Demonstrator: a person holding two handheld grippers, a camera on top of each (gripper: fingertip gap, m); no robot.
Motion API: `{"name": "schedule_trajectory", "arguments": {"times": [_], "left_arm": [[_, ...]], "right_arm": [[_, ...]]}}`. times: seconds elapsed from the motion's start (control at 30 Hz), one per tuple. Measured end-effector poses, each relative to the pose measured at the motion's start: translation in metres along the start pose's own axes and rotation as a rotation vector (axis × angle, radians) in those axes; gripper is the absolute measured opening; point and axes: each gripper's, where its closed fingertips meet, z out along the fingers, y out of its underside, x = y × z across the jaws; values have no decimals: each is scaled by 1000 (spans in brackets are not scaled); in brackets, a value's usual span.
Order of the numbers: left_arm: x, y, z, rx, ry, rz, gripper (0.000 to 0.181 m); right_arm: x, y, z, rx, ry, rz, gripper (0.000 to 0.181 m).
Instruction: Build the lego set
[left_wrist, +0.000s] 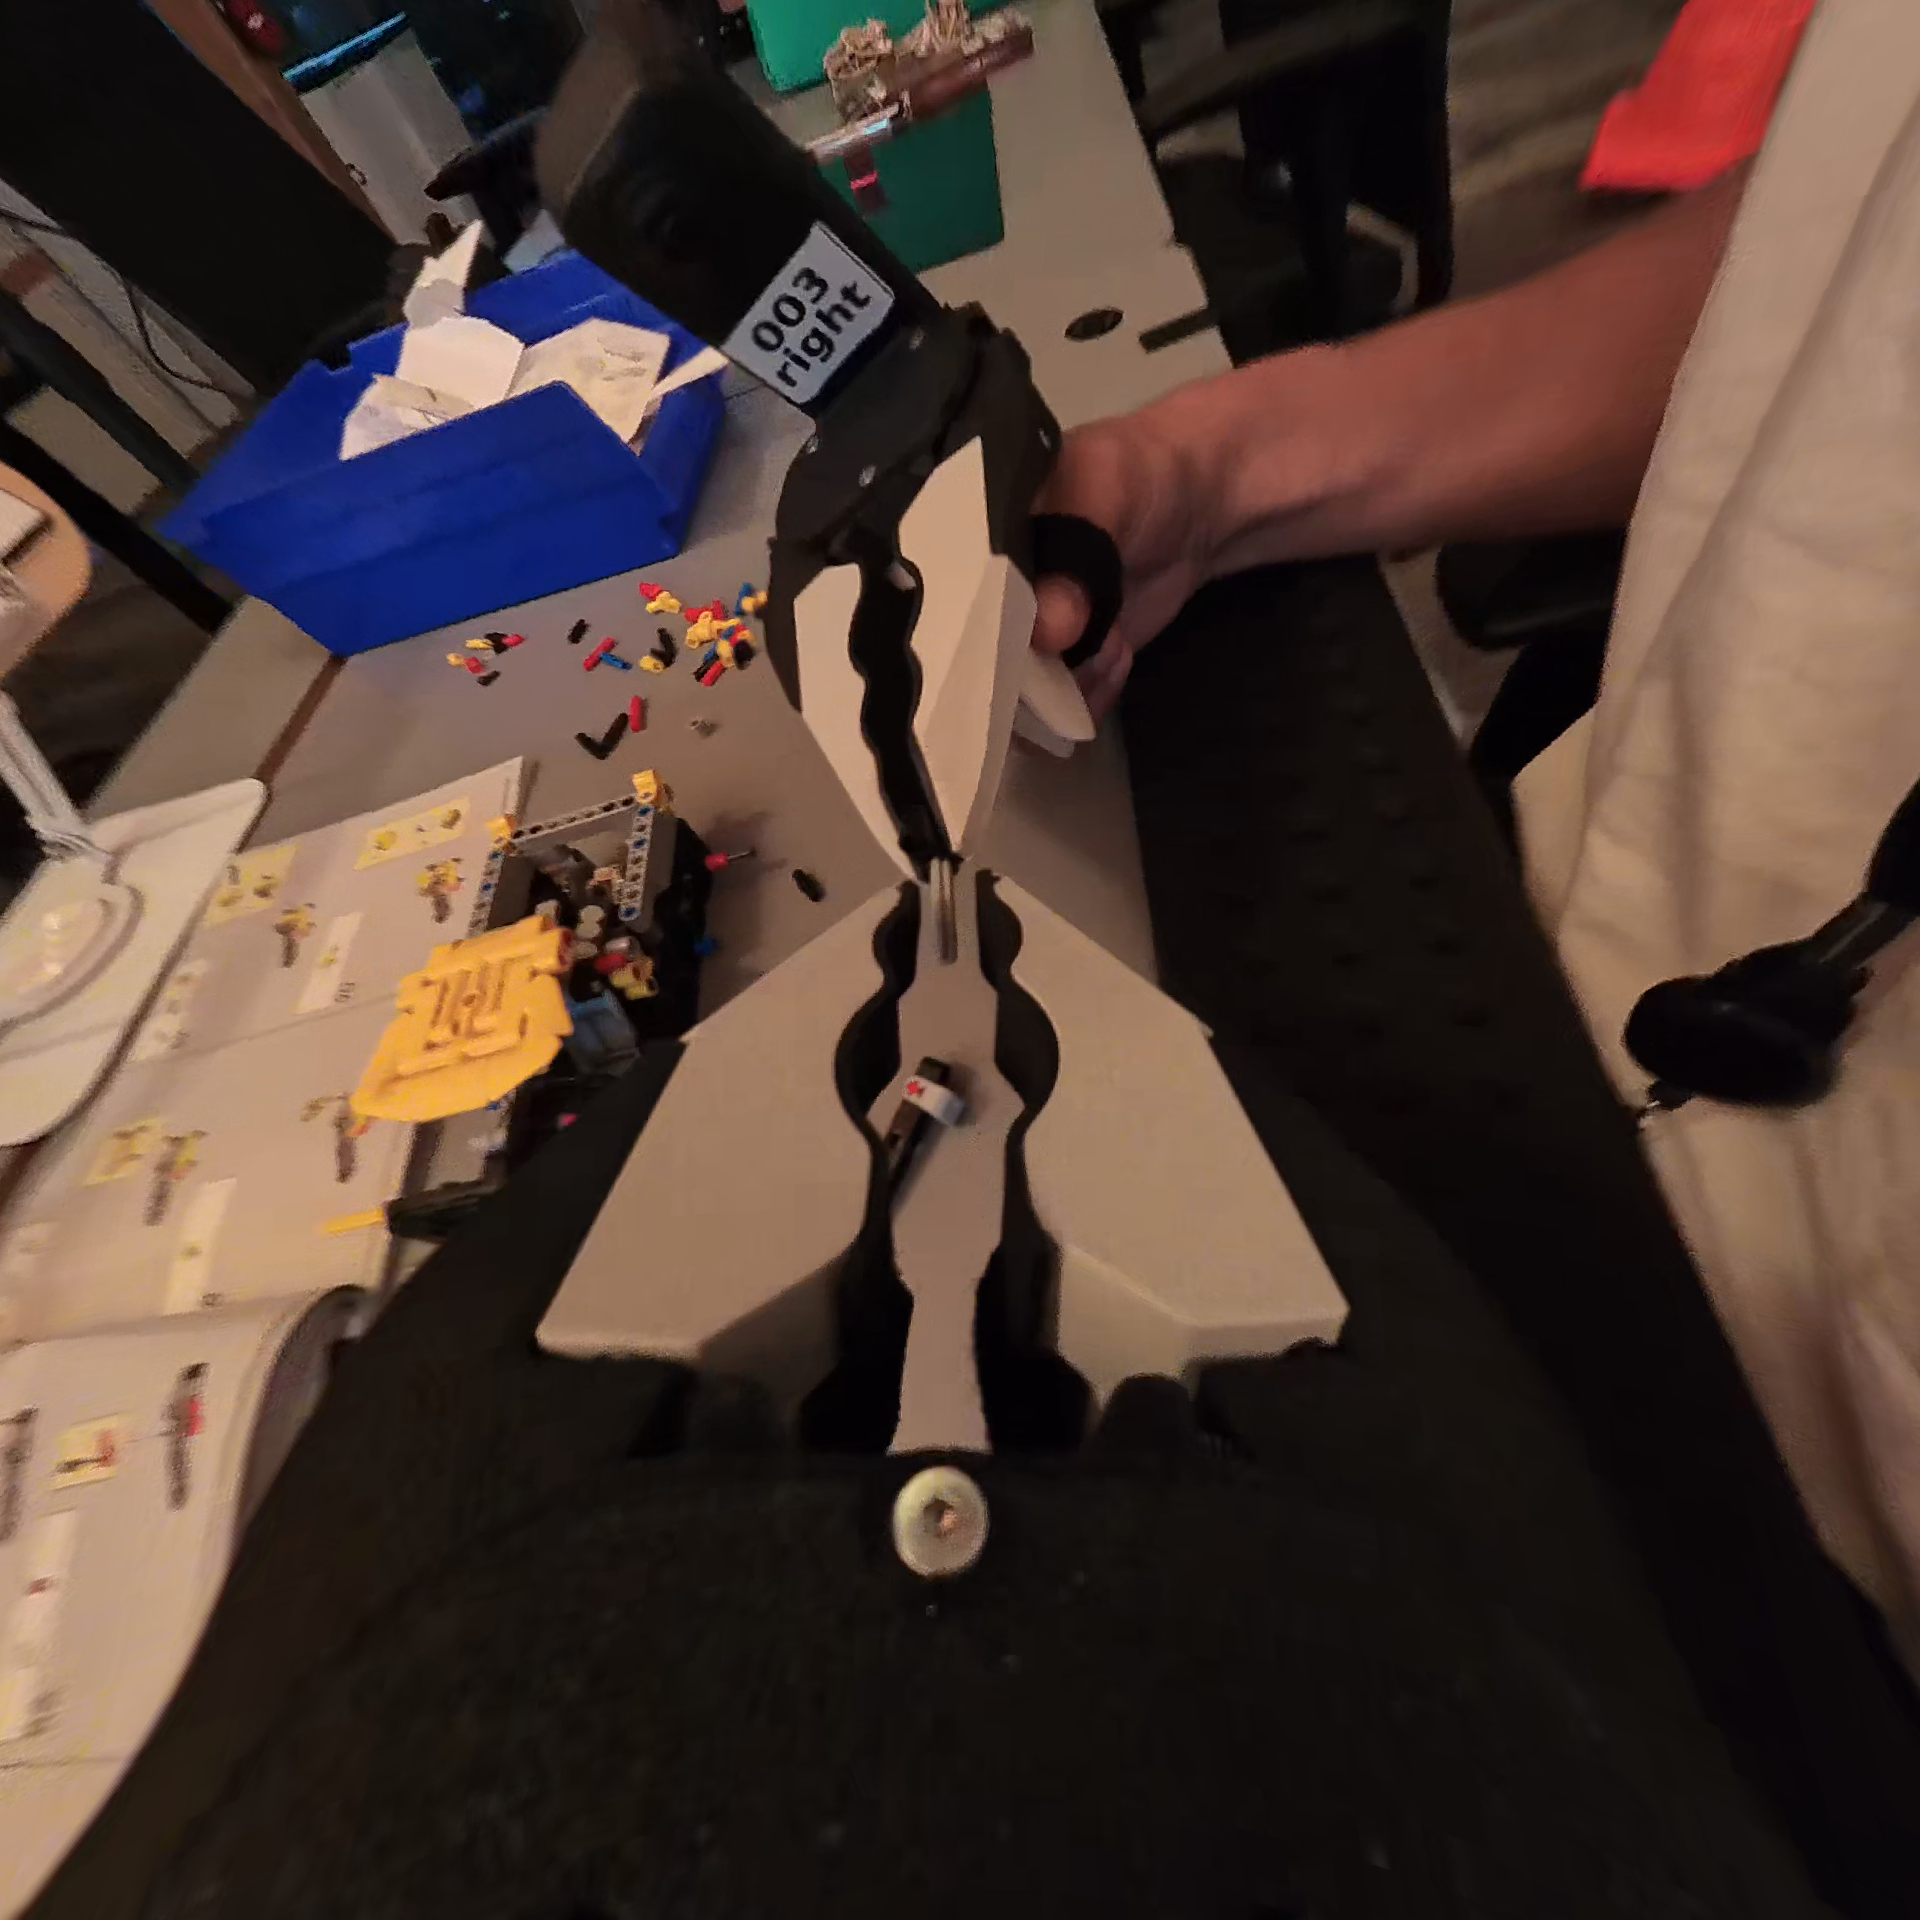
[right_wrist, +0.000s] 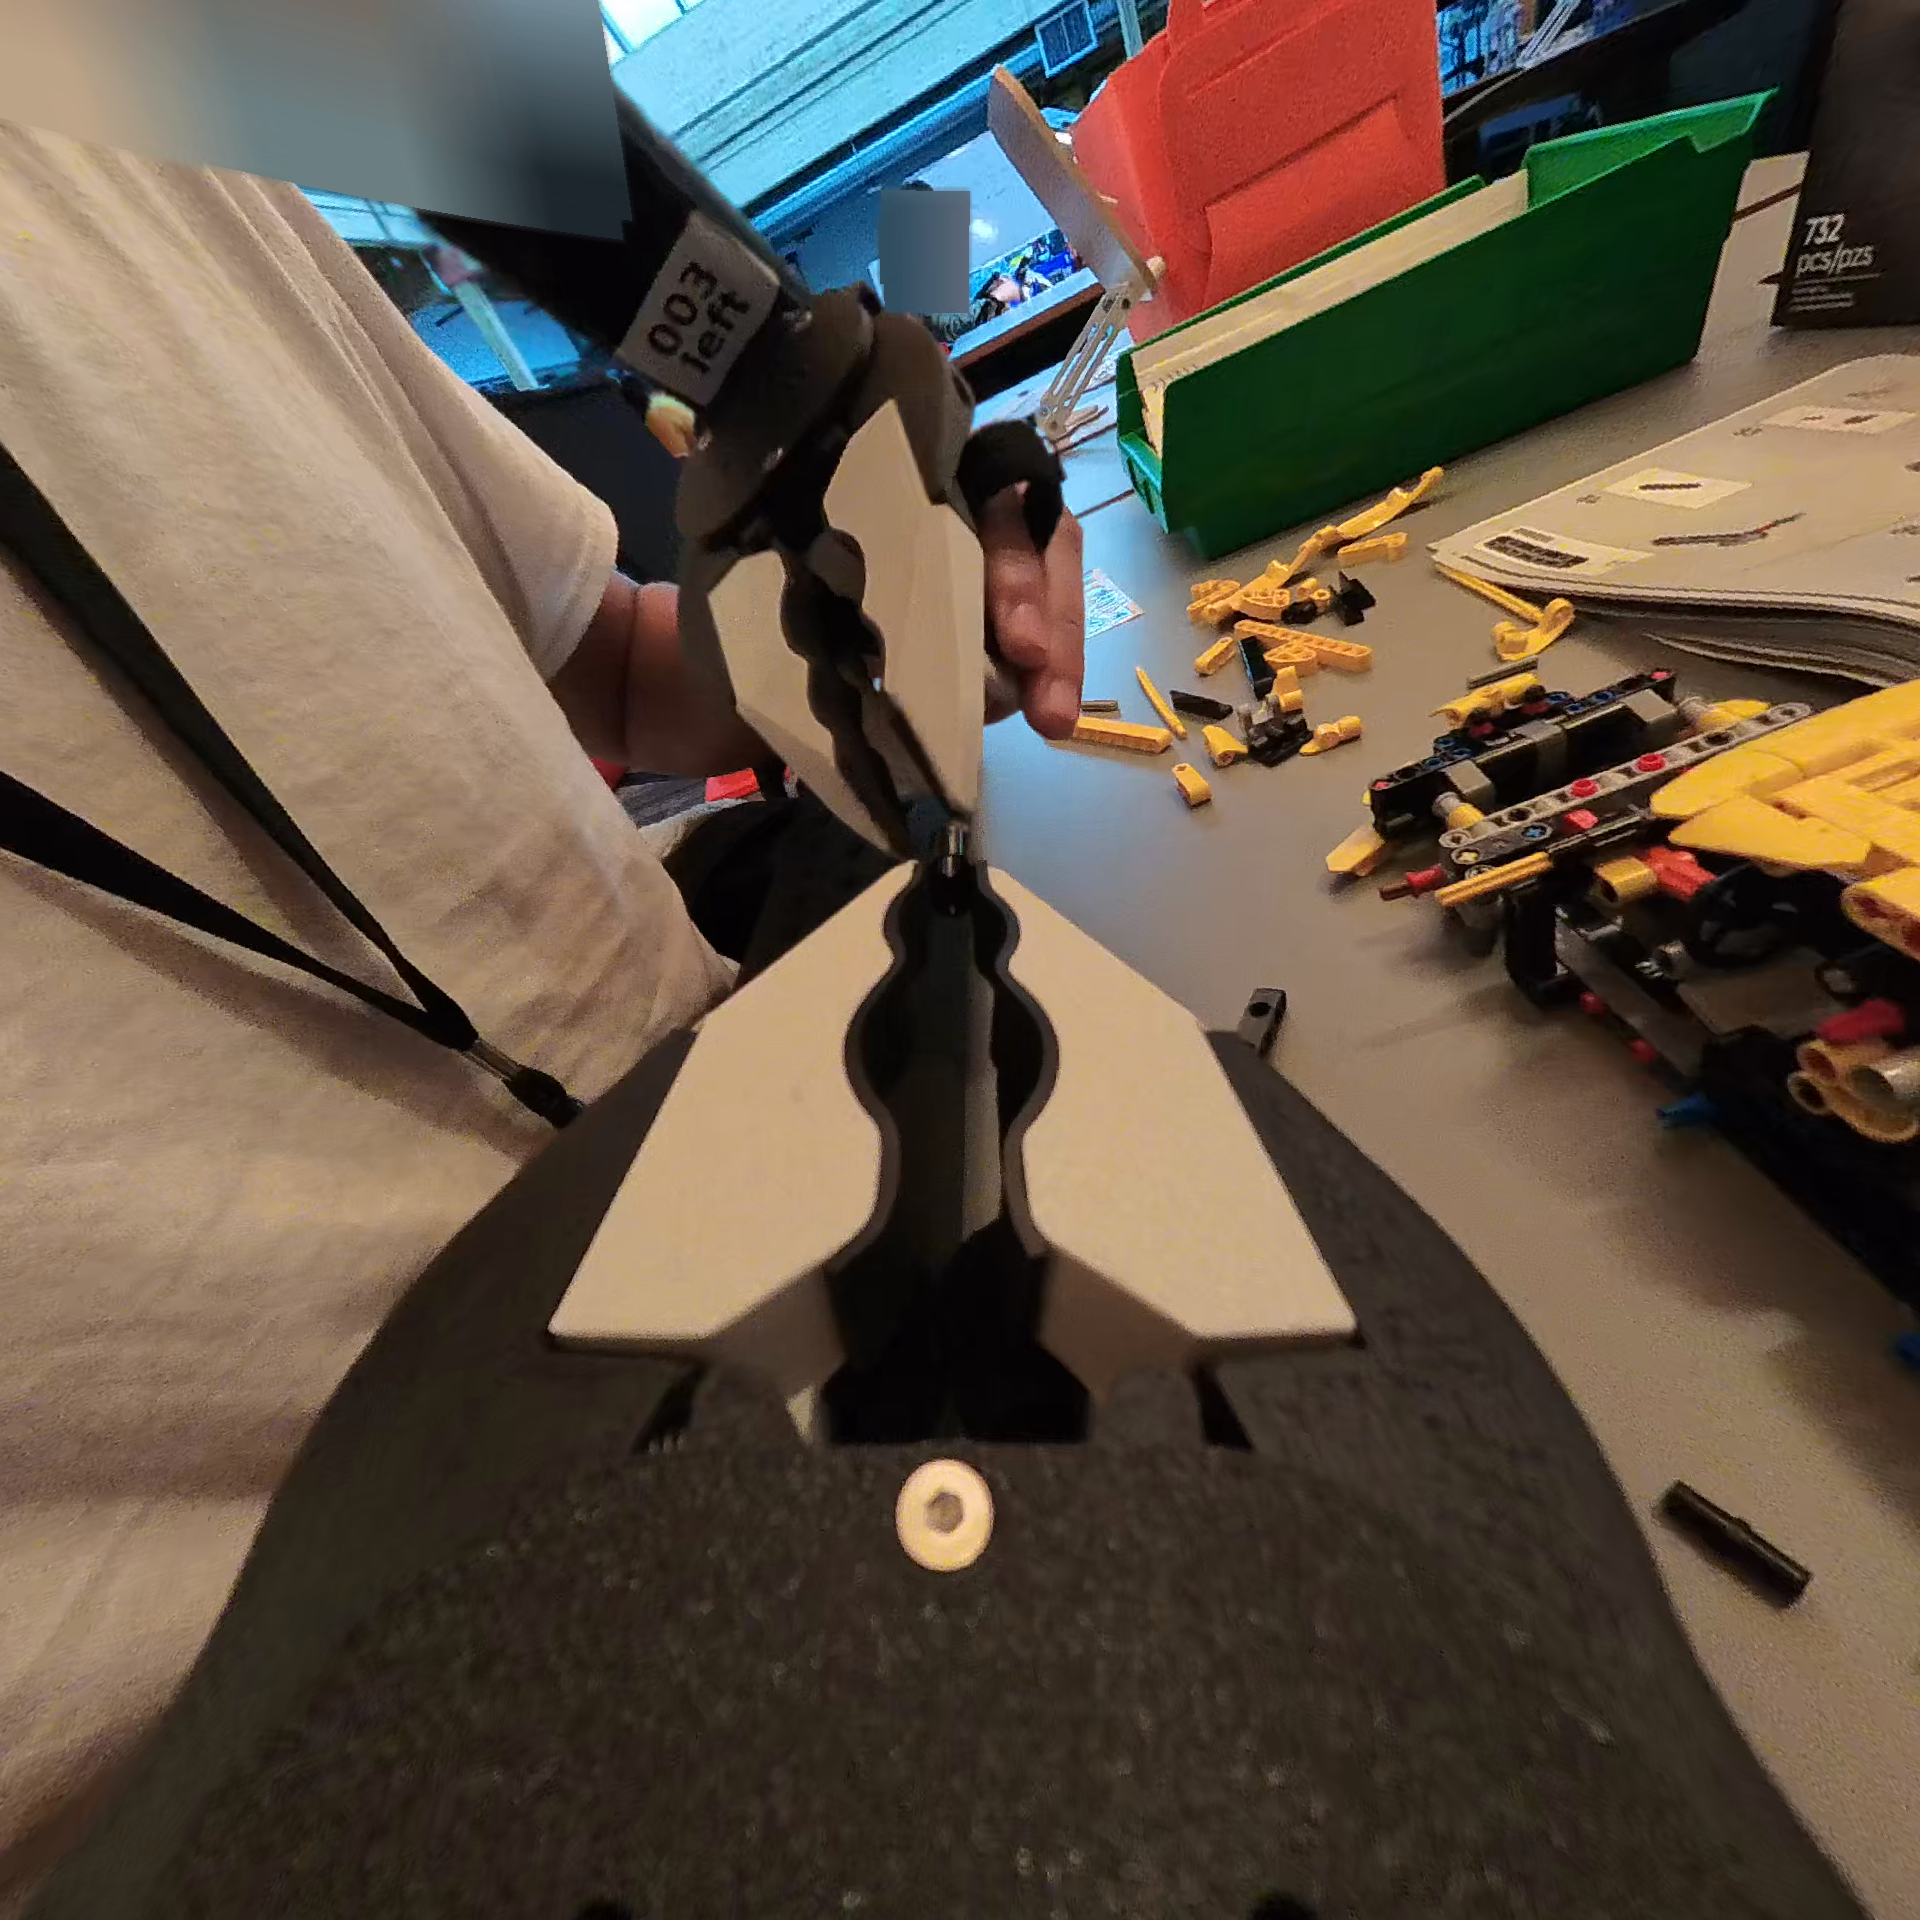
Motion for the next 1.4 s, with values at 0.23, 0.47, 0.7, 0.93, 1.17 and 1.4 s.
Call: {"name": "schedule_trajectory", "arguments": {"times": [0.23, 0.47, 0.7, 0.93, 1.17, 1.4], "left_arm": [[-2, 6, 1, 61, 84, -196, 6], [3, 7, 0, 87, 156, -245, 4], [5, 12, 1, 14, 153, -145, 4], [2, 17, 6, -73, 132, -74, 3], [0, 11, 7, -11, 151, -106, 3], [0, 8, 9, 16, 150, -112, 3]], "right_arm": [[-3, -3, -1, 16, -15, -3, 7], [-4, 0, 1, -3, -21, -3, 7], [-3, 5, 2, -26, -14, -6, 7], [6, 11, 0, -59, 37, -9, 7], [3, 5, -3, -17, 6, 12, 7], [1, 3, -6, -2, -1, 12, 7]]}}
